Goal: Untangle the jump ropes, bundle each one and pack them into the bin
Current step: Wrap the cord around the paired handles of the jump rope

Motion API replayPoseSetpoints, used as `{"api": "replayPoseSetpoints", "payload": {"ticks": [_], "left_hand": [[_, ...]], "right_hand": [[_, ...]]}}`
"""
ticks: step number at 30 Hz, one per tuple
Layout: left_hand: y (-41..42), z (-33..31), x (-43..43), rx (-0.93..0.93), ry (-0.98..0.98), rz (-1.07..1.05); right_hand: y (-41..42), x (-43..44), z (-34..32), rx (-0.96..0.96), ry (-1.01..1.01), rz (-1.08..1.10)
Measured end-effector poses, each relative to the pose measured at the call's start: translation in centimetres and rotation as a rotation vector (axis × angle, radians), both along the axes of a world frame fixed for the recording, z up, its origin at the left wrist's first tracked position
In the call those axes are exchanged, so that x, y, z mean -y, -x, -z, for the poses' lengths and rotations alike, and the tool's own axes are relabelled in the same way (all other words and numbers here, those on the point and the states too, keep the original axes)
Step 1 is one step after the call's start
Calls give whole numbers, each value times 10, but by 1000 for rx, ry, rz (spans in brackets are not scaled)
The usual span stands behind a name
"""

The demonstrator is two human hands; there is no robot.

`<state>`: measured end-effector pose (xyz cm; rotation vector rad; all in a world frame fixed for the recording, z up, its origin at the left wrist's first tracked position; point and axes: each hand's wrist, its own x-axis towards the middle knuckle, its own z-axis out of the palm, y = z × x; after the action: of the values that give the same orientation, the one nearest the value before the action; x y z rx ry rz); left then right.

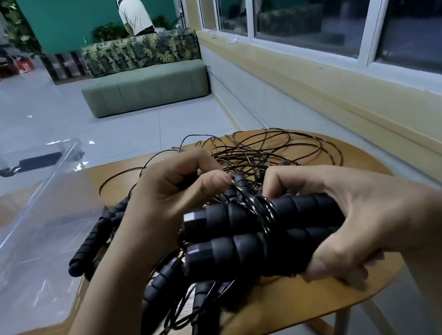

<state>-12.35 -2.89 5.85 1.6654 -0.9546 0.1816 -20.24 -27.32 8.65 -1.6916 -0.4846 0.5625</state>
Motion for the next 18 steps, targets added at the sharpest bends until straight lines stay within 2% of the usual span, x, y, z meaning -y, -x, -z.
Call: {"api": "replayPoseSetpoints", "payload": {"ticks": [4,7,12,18], "left_hand": [[-13,20,-2,-49,-105,-166],[-19,29,6,-74,-95,-297],[-10,26,25,79,-338,-245],[1,25,38,100,-430,-203]], "right_hand": [[-6,-16,8,47,-312,54],[-11,-27,13,186,-417,190],[-18,-33,15,302,-662,446],[-25,-39,20,411,-561,649]]}}
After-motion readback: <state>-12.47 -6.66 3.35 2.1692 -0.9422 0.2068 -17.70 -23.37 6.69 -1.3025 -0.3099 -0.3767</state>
